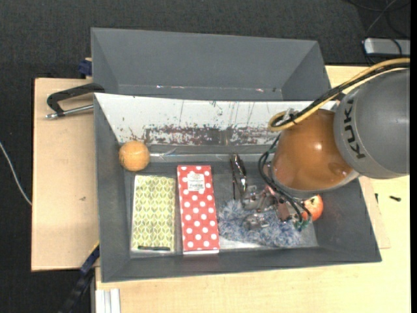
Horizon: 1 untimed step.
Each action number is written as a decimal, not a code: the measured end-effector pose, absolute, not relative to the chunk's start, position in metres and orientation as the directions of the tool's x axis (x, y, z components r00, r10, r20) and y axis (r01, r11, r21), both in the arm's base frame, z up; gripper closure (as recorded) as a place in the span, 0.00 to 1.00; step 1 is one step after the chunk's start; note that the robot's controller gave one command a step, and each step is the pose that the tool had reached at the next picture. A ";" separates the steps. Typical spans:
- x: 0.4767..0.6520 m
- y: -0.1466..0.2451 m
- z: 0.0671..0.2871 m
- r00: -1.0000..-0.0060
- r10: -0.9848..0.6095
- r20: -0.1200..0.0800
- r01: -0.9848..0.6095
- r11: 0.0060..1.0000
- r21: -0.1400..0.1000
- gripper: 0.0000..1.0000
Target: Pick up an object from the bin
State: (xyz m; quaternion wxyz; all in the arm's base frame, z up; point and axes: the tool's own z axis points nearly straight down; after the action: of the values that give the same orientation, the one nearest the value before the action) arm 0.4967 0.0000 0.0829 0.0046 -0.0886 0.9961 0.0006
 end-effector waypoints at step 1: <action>0.497 0.000 0.083 -0.984 -0.176 -0.009 -0.176 0.984 0.000 1.00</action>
Offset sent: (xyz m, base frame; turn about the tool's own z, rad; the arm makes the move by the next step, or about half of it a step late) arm -0.0001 0.0000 0.0060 0.0000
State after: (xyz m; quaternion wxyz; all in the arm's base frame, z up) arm 0.4966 -0.0001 0.0829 0.0045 -0.0885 0.9961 0.0006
